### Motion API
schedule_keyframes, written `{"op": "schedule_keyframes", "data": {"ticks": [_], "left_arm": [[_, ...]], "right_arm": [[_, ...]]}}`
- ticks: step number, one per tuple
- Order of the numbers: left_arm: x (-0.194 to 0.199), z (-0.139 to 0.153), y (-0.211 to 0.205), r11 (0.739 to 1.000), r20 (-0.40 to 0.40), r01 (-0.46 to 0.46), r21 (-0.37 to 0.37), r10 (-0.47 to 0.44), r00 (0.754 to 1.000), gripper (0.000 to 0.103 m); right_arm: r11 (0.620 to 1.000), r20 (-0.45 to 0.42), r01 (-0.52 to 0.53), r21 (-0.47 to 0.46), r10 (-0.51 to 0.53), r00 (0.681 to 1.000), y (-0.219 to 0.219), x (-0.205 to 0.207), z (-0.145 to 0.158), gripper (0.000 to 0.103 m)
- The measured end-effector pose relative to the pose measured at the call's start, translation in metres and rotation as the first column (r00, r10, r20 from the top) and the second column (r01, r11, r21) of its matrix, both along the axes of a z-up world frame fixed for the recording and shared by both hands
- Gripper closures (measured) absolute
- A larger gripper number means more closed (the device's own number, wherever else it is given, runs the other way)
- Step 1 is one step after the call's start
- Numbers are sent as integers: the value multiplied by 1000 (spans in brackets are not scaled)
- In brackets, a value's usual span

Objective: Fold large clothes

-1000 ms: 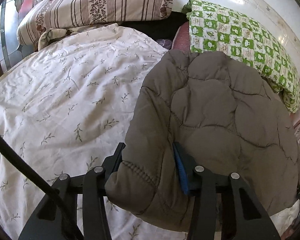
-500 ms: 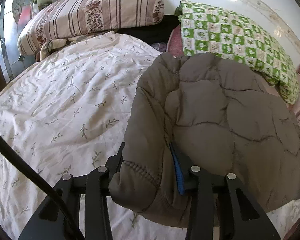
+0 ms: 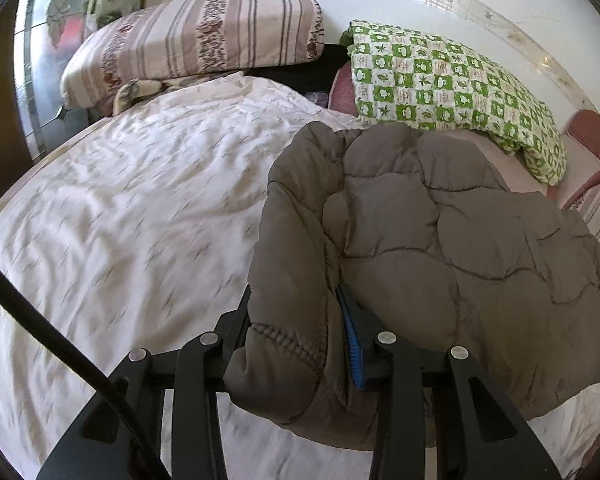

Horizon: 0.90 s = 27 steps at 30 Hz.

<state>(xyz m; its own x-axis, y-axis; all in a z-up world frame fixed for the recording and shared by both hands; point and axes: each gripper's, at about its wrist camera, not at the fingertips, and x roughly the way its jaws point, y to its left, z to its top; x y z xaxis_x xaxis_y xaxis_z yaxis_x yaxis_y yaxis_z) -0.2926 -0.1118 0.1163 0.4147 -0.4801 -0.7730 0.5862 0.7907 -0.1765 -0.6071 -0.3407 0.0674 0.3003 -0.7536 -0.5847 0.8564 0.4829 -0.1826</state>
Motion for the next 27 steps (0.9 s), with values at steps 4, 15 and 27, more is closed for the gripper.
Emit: {"op": "schedule_keyframes", "data": {"ticks": [4,15,27], "left_arm": [[-14,-11,20,999,4,-19,27,19,1000,63],[-17,-9,47,994,21,-112,3,112,993,27],[-69,37,41,996,250,-83,-18,85,964,26]], "right_arm": [[1000,-46,20,15,-20,999,20,-14,-18,71],[995,-61,80,61,-76,995,19,-39,-27,31],[985,112,-124,-123,138,984,90,-33,22,55]]}}
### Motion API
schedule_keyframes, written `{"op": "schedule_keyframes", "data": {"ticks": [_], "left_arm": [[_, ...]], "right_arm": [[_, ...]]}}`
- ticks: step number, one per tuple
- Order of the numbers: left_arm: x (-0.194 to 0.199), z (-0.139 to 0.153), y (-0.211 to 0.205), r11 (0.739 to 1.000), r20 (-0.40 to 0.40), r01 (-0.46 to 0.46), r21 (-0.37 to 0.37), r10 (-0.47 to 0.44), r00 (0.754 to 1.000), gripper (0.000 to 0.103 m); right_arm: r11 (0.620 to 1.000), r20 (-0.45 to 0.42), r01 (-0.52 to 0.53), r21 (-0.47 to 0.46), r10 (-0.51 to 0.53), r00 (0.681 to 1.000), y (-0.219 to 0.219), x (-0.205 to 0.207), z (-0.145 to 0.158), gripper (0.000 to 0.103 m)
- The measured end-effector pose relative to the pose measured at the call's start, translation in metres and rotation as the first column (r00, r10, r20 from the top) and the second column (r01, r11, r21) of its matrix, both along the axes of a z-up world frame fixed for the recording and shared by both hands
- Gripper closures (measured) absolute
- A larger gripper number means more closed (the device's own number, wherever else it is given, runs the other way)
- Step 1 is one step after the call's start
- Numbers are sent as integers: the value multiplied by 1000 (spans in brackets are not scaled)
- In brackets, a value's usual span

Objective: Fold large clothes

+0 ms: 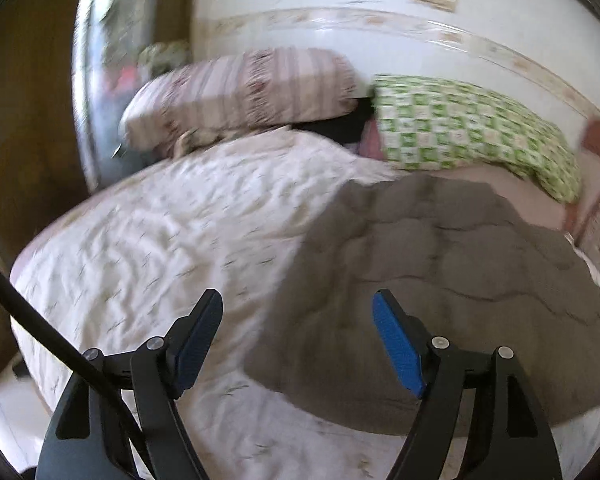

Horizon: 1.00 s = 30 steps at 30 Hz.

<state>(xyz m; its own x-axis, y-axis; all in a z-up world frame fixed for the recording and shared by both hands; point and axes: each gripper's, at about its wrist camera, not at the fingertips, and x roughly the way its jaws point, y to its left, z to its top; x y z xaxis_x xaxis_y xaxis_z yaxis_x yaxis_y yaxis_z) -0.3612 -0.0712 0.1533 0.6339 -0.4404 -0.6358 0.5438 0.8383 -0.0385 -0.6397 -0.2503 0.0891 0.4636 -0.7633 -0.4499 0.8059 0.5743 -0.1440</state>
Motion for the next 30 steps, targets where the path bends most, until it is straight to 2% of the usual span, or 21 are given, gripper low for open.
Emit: {"op": "schedule_keyframes", "data": {"ticks": [2,10,23,30], "left_arm": [[-16,3,-15,998,24,59,12,-59,998,26],[-62,-8,-66,971,44,228,71,-232,972,26],[-64,-26,-79,962,3,255,94,-257,966,22],[-62,-28,-80,962,-4,254,103,-255,967,21]], "right_arm": [[998,-11,-46,34,47,999,1,14,-4,59],[985,-69,-143,98,150,986,11,56,-29,60],[973,-100,-145,181,165,981,2,76,-49,59],[973,-121,-136,185,160,980,2,81,-55,59]]}}
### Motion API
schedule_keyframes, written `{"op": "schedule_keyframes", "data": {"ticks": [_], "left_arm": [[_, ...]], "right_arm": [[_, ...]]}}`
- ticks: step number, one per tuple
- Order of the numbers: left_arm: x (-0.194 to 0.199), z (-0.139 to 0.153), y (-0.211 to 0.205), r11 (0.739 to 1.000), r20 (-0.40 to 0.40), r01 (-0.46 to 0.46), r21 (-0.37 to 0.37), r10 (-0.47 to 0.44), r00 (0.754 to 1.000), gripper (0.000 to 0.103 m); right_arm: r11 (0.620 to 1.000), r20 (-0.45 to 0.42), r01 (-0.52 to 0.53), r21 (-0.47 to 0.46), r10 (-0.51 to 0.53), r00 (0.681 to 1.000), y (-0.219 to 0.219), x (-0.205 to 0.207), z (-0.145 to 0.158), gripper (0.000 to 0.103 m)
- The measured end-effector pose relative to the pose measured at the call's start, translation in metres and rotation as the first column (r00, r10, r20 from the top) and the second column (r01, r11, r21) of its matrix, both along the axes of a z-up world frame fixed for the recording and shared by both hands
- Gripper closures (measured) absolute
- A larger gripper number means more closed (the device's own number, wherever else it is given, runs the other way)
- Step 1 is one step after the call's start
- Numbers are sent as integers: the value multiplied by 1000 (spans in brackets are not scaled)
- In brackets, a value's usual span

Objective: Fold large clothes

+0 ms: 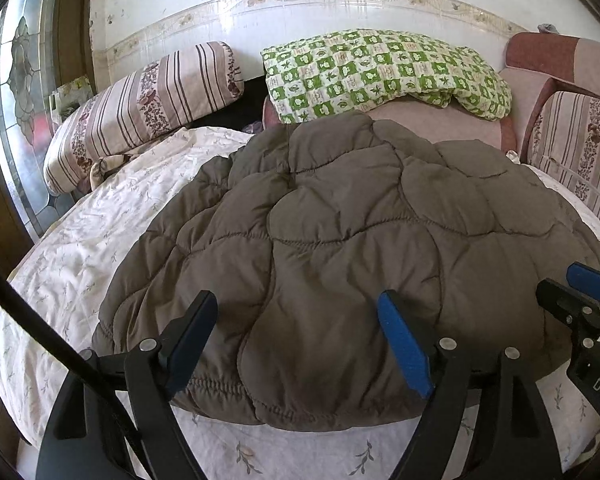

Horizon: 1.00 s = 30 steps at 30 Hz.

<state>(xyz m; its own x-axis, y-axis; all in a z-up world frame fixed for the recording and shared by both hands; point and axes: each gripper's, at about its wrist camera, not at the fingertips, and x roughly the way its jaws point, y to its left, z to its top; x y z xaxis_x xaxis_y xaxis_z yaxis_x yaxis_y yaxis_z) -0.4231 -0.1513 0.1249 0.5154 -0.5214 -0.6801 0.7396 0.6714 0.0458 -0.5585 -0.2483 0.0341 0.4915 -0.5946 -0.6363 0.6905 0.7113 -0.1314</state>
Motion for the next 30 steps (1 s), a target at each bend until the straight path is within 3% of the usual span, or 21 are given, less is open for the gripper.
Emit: {"op": "schedule_keyframes", "data": {"ticks": [22,26,30], "left_arm": [[2,-10,-4,999,0,-9,35,9,1000,15],[1,-9,-4,999,21,-10,35,9,1000,15],[0,-9,-2,999,21,-11,33,11,1000,15]], "right_arm": [[998,-53,6,66,-3,999,-16,4,-21,59],[997,5,13,72,-13,1000,-16,-7,-8,59],[996,59,90,19,-91,994,-28,-24,10,59]]}}
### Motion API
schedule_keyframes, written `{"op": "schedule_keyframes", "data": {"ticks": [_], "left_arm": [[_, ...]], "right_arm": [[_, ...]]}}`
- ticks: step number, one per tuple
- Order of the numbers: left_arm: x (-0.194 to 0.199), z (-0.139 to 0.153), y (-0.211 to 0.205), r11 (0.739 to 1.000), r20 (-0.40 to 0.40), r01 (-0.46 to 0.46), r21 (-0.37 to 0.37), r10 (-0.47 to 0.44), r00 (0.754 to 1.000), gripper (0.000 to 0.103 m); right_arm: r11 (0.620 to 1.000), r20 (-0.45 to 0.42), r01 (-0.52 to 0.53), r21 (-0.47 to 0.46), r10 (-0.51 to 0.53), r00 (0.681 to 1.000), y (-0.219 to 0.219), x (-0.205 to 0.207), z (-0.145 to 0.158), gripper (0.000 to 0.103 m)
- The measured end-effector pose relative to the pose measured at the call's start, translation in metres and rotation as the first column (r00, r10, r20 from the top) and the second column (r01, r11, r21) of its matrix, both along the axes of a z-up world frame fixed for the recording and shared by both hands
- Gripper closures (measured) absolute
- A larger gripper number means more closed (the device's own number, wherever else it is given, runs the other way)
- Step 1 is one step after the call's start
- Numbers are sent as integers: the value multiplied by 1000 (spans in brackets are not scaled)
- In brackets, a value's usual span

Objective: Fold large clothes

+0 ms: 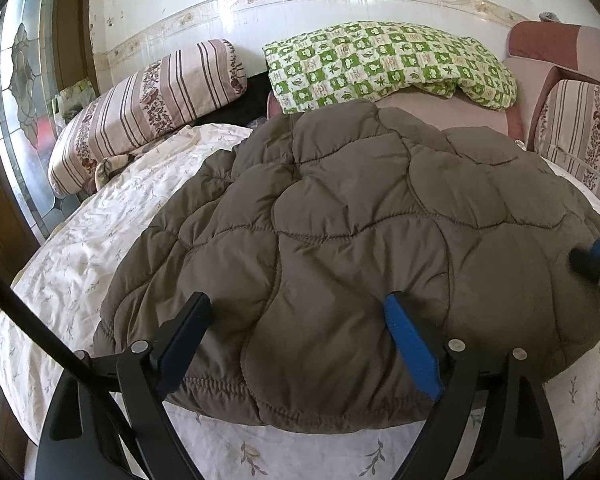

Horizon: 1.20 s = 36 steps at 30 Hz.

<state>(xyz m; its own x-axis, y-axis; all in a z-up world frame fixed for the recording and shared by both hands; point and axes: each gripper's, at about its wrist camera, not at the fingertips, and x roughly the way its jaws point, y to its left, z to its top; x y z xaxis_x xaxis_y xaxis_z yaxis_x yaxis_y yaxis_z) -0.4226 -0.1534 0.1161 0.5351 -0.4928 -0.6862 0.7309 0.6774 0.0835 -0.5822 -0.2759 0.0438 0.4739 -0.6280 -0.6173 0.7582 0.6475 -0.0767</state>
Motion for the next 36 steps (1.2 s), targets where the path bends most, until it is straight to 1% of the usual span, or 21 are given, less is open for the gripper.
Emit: {"op": "schedule_keyframes", "data": {"ticks": [2,4,7,9,12,17,20,23,27,30,36], "left_arm": [[-1,0,0,1000,3,1,1,-1,1000,15],[0,0,0,1000,2,1,1,-1,1000,15],[0,0,0,1000,-2,1,0,-1,1000,15],[0,0,1,1000,-3,1,0,-1,1000,15],[0,0,1,1000,0,2,0,-2,1000,15],[-1,0,-1,1000,-1,0,2,0,1000,15],[-1,1,-1,1000,-1,-1,1,1,1000,15],[-1,0,0,1000,-4,0,-1,0,1000,15],[-1,0,1,1000,-4,-1,-2,1,1000,15],[0,-1,2,1000,-3,-2,-2,2,1000,15],[0,-1,2,1000,-8,-2,1,2,1000,15]], "right_arm": [[999,3,37,16,-37,999,-11,-5,0,59],[995,11,72,62,-73,997,-26,-10,-3,59],[991,-9,84,106,-84,996,-36,-9,-11,59],[990,-23,89,112,-87,996,-37,-7,-15,59],[991,-49,90,96,-86,995,-34,-3,-19,57],[989,-68,94,117,-86,994,-37,-2,-29,55],[991,-81,93,98,-86,993,-36,0,-29,55],[995,-69,86,46,-83,994,-25,-2,-20,55],[998,-59,53,-17,-53,997,-10,1,-10,55],[998,-73,29,-57,-33,997,-2,6,-7,55],[1000,-115,13,-17,-15,993,-6,14,-19,53]]}}
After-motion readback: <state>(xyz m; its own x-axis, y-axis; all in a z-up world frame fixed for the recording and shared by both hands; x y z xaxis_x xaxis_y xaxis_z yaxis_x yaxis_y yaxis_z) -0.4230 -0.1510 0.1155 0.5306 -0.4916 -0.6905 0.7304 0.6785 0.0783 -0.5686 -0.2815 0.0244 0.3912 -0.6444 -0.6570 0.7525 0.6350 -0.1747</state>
